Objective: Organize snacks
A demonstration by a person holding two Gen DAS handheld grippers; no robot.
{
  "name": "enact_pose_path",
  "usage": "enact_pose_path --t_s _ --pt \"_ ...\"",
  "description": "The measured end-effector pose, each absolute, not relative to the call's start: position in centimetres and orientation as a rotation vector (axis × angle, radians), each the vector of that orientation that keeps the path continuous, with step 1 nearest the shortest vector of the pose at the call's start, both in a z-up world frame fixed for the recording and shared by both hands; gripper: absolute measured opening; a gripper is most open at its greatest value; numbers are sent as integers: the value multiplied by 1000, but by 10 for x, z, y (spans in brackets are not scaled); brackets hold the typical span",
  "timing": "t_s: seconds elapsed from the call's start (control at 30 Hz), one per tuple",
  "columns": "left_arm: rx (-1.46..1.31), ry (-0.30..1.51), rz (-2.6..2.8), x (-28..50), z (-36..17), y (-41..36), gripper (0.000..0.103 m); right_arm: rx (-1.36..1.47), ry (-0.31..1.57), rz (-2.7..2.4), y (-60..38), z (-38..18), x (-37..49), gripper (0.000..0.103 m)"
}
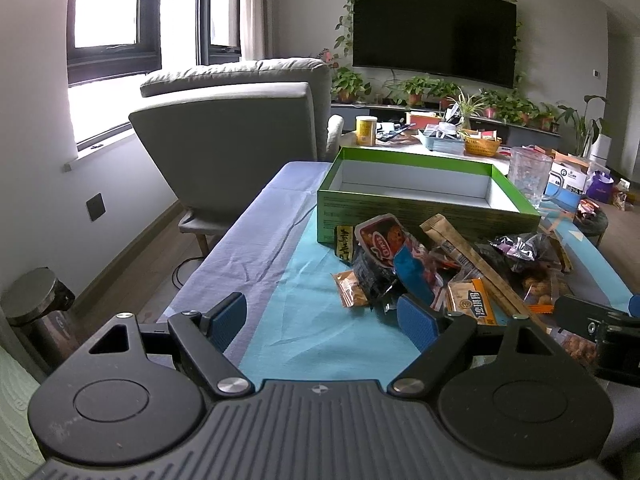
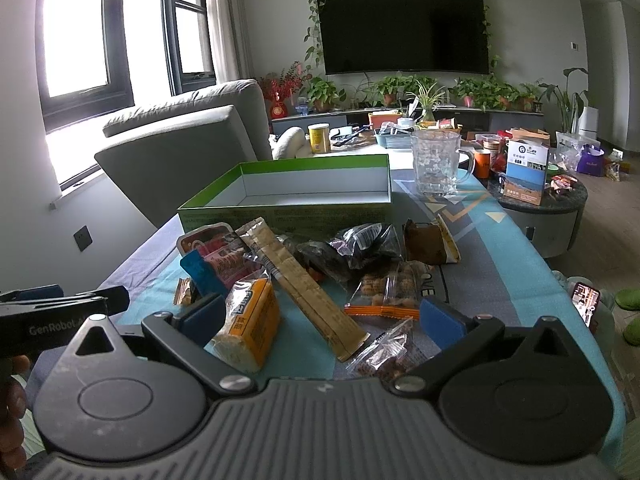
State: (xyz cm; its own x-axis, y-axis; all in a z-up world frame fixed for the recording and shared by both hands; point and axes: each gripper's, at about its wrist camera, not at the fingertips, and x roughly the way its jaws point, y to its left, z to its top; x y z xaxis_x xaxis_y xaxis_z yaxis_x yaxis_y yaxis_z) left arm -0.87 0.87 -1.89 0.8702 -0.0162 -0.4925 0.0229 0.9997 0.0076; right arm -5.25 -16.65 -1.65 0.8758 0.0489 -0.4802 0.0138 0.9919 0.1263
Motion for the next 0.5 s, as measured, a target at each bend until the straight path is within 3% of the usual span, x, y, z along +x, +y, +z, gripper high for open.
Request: enact_pose_path --t_s 0.4,0.5 --pt "12 517 -30 -8 -19 8 80 126 506 20 -166 -17 -53 55" --pt "5 521 -62 -4 -18 10 75 124 501 30 -166 -17 -53 55"
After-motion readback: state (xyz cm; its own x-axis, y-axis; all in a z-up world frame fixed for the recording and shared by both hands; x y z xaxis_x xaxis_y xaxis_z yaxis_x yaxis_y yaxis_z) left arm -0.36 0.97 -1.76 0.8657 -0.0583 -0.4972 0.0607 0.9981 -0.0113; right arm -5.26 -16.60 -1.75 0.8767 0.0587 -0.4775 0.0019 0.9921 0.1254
